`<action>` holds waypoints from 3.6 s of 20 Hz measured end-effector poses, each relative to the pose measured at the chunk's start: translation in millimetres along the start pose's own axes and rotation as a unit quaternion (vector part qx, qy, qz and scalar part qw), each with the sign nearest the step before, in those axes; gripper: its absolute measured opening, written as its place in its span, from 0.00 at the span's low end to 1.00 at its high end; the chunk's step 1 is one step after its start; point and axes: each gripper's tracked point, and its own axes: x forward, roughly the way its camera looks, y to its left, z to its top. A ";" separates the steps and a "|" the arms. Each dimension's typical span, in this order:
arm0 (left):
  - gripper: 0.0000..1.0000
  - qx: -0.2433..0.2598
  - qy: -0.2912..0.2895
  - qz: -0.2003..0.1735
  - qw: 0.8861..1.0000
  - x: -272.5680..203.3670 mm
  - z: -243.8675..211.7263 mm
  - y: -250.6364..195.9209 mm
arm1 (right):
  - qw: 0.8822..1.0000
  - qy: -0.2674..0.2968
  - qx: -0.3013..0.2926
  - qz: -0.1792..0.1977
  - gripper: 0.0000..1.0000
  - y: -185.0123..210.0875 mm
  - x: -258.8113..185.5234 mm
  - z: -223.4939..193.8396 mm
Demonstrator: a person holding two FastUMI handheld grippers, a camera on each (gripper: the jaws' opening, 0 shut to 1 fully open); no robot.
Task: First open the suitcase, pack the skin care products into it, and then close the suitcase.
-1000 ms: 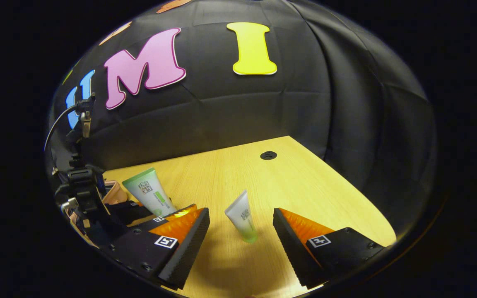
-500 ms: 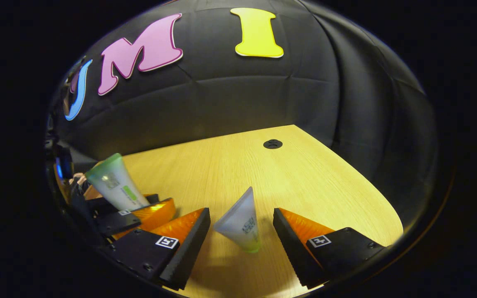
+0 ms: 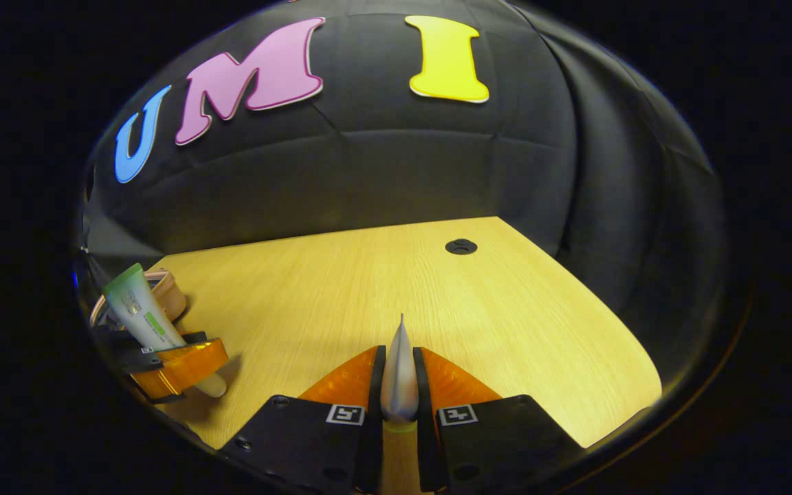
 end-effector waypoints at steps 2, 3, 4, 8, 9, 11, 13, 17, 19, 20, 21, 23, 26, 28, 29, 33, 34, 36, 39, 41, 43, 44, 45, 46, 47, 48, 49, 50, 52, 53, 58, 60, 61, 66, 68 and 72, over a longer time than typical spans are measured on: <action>0.43 -0.004 -0.030 0.001 1.000 -20.8 22.6 4.2 | 1.000 -0.018 -0.013 0.017 0.24 14.8 -21.8 16.5; 0.42 -0.007 -0.048 0.001 0.999 -35.9 37.6 7.6 | 0.999 -0.023 -0.018 0.029 0.24 25.0 -33.2 24.4; 0.42 -0.009 -0.063 0.005 0.998 -53.9 53.3 14.7 | 0.998 -0.027 -0.019 0.044 0.24 37.1 -46.6 32.0; 0.42 -0.035 -0.075 0.044 0.996 -122.2 97.8 75.8 | 0.993 -0.034 -0.027 0.107 0.24 94.7 -104.2 57.8; 0.42 -0.041 -0.067 0.063 0.995 -135.6 101.1 98.2 | 0.991 -0.031 -0.028 0.125 0.24 110.9 -117.3 62.4; 0.42 -0.047 -0.034 0.101 0.993 -157.3 95.2 149.1 | 0.987 -0.025 -0.026 0.160 0.24 144.3 -140.4 71.8; 0.42 -0.051 0.020 0.118 0.991 -165.4 69.6 196.5 | 0.981 -0.027 -0.029 0.190 0.24 180.5 -160.8 82.1; 0.42 -0.061 0.138 0.112 0.982 -152.2 11.0 259.2 | 0.970 -0.024 -0.023 0.242 0.24 246.9 -182.9 96.3; 0.42 -0.070 0.196 0.108 0.972 -137.6 -12.3 274.8 | 0.965 -0.018 -0.015 0.261 0.23 273.7 -188.7 102.3; 0.42 -0.072 0.222 0.105 0.967 -133.5 -21.0 278.9 | 0.963 -0.017 -0.014 0.269 0.23 283.8 -190.8 105.2; 0.46 -0.073 0.248 0.105 0.960 -129.9 -29.2 282.9 | 0.961 -0.013 -0.013 0.276 0.24 294.4 -192.0 106.9; 0.46 -0.082 0.302 0.111 0.943 -129.8 -49.2 291.7 | 0.958 -0.008 -0.018 0.286 0.24 310.7 -189.7 105.7; 0.45 -0.086 0.326 0.122 0.934 -121.9 -63.5 301.0 | 0.960 0.010 -0.029 0.279 0.24 327.9 -173.6 96.7; 0.40 -0.082 0.312 0.118 0.939 -119.6 -58.2 302.4 | 0.963 0.025 -0.025 0.267 0.24 335.6 -158.9 93.5; 0.59 -0.084 0.299 0.110 0.944 -122.7 -50.4 300.4 | 0.965 0.031 -0.017 0.261 0.24 341.8 -150.3 92.2; 0.98 -0.067 0.169 0.121 0.976 -163.8 21.5 317.8 | 0.970 0.072 0.008 0.231 0.24 357.5 -117.2 81.6; 0.97 -0.052 0.135 0.133 0.981 -183.3 41.8 331.1 | 0.971 0.083 0.017 0.225 0.24 364.1 -109.2 77.1; 0.97 -0.030 0.073 0.158 0.984 -226.2 76.4 356.9 | 0.970 0.114 0.020 0.213 0.24 385.6 -89.6 57.3; 0.97 -0.033 0.015 0.174 0.984 -283.0 97.4 382.5 | 0.959 0.189 0.011 0.210 0.24 426.4 -74.1 2.2; 0.95 -0.034 -0.003 0.185 0.982 -316.0 102.9 402.0 | 0.948 0.243 0.006 0.207 0.24 451.6 -69.1 -37.2; 0.97 -0.035 -0.011 0.191 0.981 -339.1 100.3 415.3 | 0.937 0.286 0.007 0.200 0.24 469.3 -64.7 -68.3; 0.97 -0.037 -0.012 0.194 0.980 -348.1 97.6 422.4 | 0.932 0.307 0.007 0.193 0.24 474.7 -64.5 -81.2; 0.96 -0.040 -0.013 0.198 0.979 -357.7 93.3 427.8 | 0.929 0.321 0.003 0.184 0.24 477.2 -60.8 -91.7; 0.96 -0.044 -0.013 0.202 0.978 -363.1 87.8 435.8 | 0.931 0.323 -0.006 0.168 0.24 474.9 -53.1 -98.8; 0.96 -0.048 -0.008 0.209 0.977 -366.9 79.5 444.4 | 0.934 0.324 -0.014 0.152 0.24 471.2 -47.2 -102.5; 0.96 -0.055 -0.003 0.218 0.974 -371.7 70.8 454.8 | 0.934 0.329 -0.017 0.141 0.17 469.0 -45.4 -106.6; 0.96 -0.061 -0.001 0.226 0.972 -375.7 64.1 464.3 | 0.933 0.333 -0.019 0.131 0.28 466.3 -46.0 -109.3; 0.96 -0.068 0.001 0.232 0.970 -378.0 58.2 473.4 | 0.932 0.337 -0.022 0.128 0.22 465.7 -49.3 -110.0; 0.97 -0.079 0.004 0.250 0.965 -379.3 48.2 495.2 | 0.933 0.335 -0.030 0.130 0.49 464.5 -57.4 -105.8; 0.97 -0.082 0.004 0.259 0.963 -377.3 44.1 508.0 | 0.937 0.322 -0.036 0.129 0.68 463.0 -59.9 -99.7; 0.96 -0.091 0.006 0.296 0.951 -349.9 26.8 591.3 | 0.963 0.225 -0.025 0.150 0.98 455.0 -91.5 -35.5; 0.97 -0.103 0.009 0.293 0.951 -327.0 22.4 623.8 | 0.971 0.182 -0.027 0.150 0.98 437.1 -105.5 -12.9; 0.97 -0.109 0.015 0.291 0.950 -314.7 18.6 641.5 | 0.976 0.160 -0.035 0.145 0.98 422.3 -111.9 -2.9; 0.96 -0.180 0.071 0.237 0.952 -248.1 -10.1 692.8 | 0.986 0.120 -0.069 0.098 0.97 347.7 -151.6 8.8; 0.94 -0.189 0.103 0.217 0.952 -230.7 -25.6 694.2 | 0.986 0.121 -0.093 0.073 0.97 316.7 -160.5 -0.5; 0.80 -0.201 0.152 0.163 0.954 -204.1 -49.3 684.8 | 0.980 0.154 -0.117 0.042 0.98 275.8 -181.7 -19.8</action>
